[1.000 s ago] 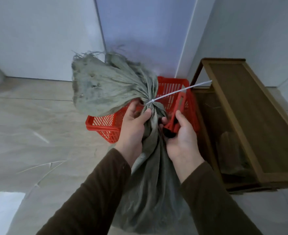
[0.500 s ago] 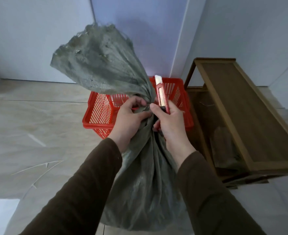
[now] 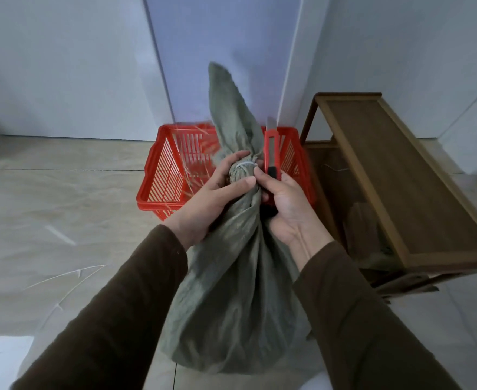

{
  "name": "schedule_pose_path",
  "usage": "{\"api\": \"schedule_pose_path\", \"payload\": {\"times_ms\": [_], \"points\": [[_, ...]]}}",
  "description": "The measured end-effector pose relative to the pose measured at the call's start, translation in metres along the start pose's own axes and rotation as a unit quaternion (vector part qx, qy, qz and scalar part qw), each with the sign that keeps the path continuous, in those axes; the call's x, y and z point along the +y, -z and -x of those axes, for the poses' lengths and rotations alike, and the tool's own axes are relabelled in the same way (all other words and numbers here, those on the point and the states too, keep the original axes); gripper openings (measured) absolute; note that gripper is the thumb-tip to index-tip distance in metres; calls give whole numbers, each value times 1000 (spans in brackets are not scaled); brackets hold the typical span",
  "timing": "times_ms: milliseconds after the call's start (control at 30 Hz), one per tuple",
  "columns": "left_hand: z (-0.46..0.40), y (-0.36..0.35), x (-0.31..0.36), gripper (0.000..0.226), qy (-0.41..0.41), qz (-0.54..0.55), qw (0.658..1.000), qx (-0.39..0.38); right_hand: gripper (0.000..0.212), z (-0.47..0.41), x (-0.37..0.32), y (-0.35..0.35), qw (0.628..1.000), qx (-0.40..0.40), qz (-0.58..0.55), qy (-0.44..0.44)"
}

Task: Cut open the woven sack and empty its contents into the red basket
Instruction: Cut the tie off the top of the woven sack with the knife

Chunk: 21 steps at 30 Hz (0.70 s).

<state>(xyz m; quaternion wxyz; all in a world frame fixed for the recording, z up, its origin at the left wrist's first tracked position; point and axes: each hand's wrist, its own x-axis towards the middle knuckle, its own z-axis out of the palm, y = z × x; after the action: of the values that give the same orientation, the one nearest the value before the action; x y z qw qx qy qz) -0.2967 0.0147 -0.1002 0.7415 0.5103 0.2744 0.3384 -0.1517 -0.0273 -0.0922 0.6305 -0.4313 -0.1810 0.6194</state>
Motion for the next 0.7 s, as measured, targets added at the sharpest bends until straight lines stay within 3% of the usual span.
{"api": "schedule_pose_path", "payload": {"times_ms": [133, 233, 300, 367, 433, 500, 600, 700], "points": [[6, -10, -10, 50, 1, 9, 997, 73, 12, 4, 4, -8, 998, -26, -59, -24], [4, -16, -15, 44, 6, -7, 998, 64, 20, 4, 7, -10, 999, 4, -36, -3], [2, -16, -20, 42, -17, -27, 997, 74, 19, 2, 7, -7, 994, 49, 80, 58], [-1, -11, -23, 43, -51, -70, 989, 121, 20, 2, 4, -2, 951, 89, 260, 142], [-3, -3, -23, 38, -73, -116, 977, 164, 30, 5, -2, 4, 915, 99, 345, 183], [-6, 6, -23, 32, -80, -125, 970, 195, 44, 6, -8, 10, 899, 77, 389, 185], [-9, 17, -22, 29, -88, -119, 965, 218, 27, 9, -9, 14, 866, 6, 474, 161], [-9, 25, -20, 29, -91, -122, 963, 222, 21, 10, -7, 16, 860, -32, 494, 123]]}}
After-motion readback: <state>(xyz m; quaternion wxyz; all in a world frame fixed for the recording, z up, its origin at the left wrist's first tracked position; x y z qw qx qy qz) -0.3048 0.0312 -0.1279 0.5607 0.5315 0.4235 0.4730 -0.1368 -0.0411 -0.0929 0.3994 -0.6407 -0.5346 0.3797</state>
